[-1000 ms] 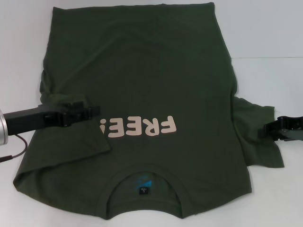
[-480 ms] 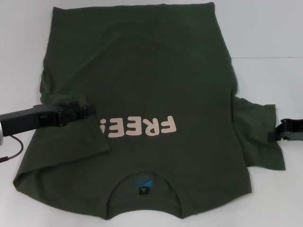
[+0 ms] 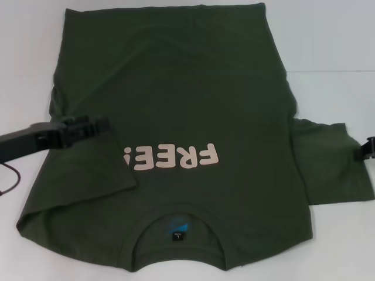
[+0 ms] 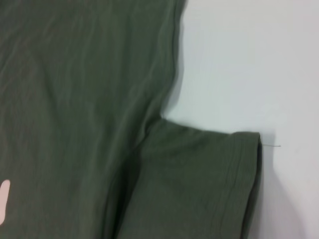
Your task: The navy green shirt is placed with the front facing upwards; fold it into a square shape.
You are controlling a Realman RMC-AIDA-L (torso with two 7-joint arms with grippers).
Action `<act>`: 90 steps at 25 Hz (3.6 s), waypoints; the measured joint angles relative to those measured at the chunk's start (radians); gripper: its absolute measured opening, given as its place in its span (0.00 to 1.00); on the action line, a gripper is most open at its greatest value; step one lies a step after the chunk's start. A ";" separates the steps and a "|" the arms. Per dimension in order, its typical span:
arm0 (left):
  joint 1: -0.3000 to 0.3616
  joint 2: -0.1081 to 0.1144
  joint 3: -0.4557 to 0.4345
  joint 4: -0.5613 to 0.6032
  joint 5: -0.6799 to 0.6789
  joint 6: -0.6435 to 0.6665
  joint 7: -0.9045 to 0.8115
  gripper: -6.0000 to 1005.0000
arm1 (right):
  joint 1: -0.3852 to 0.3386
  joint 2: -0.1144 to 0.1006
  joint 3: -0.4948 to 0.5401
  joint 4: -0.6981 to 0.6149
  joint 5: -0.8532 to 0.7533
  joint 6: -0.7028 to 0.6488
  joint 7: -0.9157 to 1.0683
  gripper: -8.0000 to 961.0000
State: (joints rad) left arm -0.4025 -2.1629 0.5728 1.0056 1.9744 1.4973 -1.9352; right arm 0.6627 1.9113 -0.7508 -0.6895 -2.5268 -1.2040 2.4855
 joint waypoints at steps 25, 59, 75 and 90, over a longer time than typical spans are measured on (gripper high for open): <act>0.016 0.011 -0.123 -0.002 -0.085 0.061 -0.037 0.69 | 0.055 -0.058 0.093 -0.001 0.002 -0.002 0.059 0.01; 0.021 0.005 -0.123 -0.009 -0.096 0.066 -0.063 0.69 | 0.116 -0.037 0.055 0.002 -0.021 0.021 0.067 0.02; 0.020 0.007 -0.123 -0.009 -0.097 0.063 -0.074 0.69 | 0.138 -0.027 0.050 0.013 -0.015 -0.020 0.077 0.02; 0.021 0.006 -0.124 -0.012 -0.123 0.060 -0.073 0.69 | 0.191 -0.010 0.054 0.047 0.055 -0.191 0.084 0.02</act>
State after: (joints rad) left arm -0.3815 -2.1569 0.4492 0.9936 1.8513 1.5578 -2.0079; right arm 0.8538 1.9013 -0.6964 -0.6427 -2.4720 -1.3948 2.5691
